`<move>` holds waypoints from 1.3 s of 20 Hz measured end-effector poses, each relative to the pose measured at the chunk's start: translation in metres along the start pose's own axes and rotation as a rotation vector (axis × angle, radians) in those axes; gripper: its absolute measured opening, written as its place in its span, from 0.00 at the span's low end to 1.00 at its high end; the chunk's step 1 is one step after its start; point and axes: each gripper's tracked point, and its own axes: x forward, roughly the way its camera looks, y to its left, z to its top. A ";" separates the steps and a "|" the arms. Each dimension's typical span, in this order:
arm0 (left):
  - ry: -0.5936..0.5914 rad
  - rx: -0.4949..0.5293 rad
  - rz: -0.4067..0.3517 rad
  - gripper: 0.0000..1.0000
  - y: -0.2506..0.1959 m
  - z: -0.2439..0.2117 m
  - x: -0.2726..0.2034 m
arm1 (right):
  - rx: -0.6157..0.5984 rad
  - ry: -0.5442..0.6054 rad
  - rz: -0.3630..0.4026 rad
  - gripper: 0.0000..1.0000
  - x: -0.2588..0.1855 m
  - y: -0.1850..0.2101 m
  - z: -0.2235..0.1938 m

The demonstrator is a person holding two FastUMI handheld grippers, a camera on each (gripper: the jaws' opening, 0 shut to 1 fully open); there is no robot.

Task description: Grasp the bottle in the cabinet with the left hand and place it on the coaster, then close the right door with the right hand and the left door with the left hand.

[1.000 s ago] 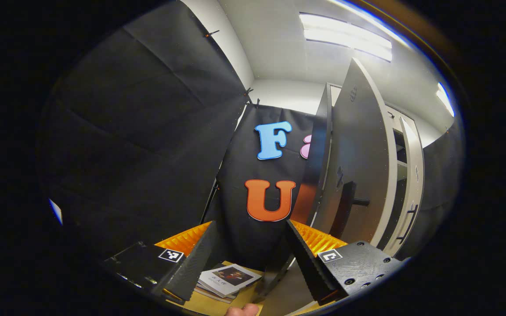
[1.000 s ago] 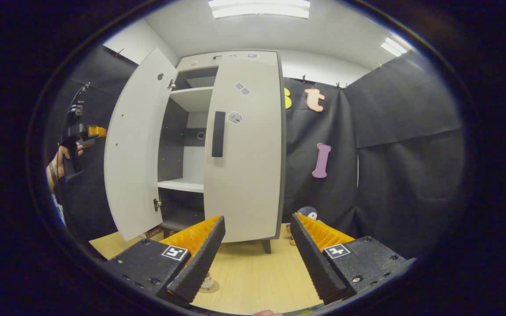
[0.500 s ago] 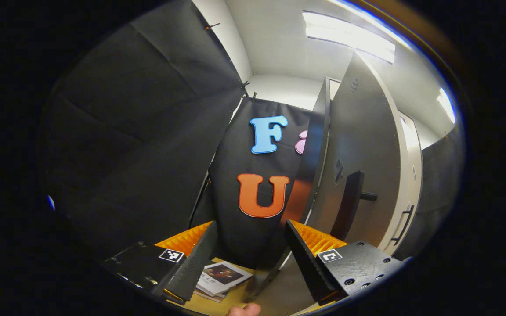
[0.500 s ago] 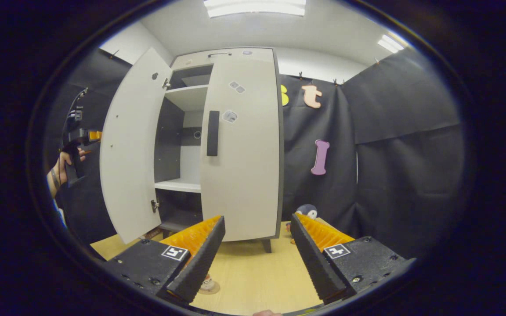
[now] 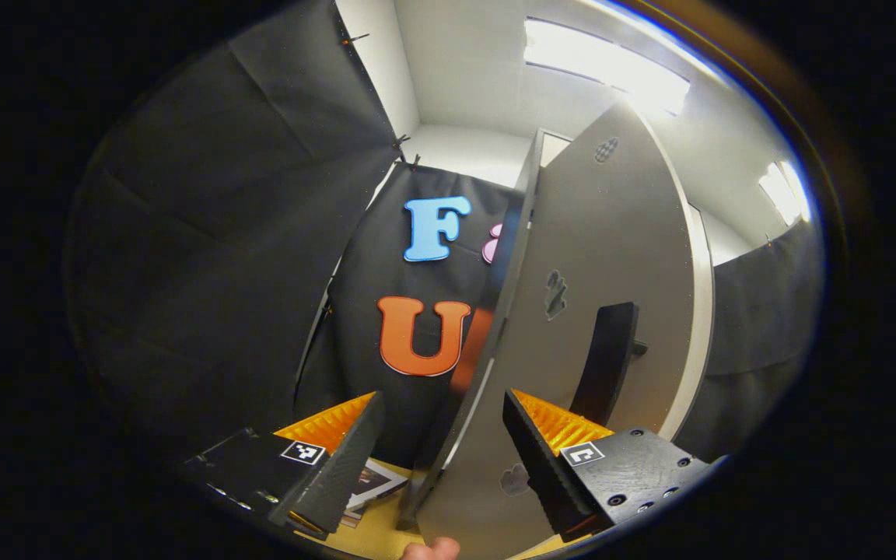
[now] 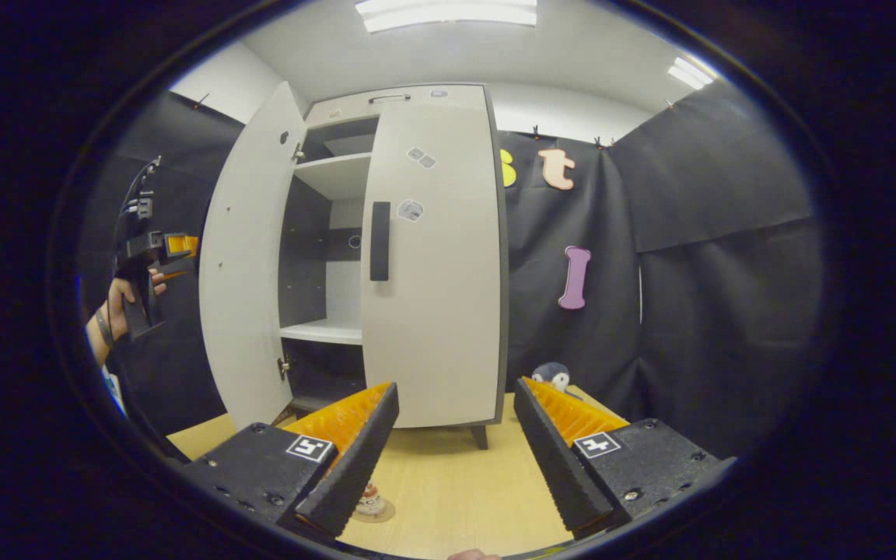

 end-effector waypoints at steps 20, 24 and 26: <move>-0.030 0.119 -0.014 0.95 -0.057 -0.002 -0.011 | 0.012 -0.047 -0.081 0.98 -0.042 -0.035 0.019; -0.021 0.178 -0.009 0.99 -0.067 0.005 -0.047 | 0.024 -0.043 -0.083 0.97 -0.037 -0.031 0.018; 0.011 0.198 -0.014 0.99 -0.074 -0.002 -0.063 | 0.033 -0.043 -0.060 0.98 -0.033 -0.022 0.019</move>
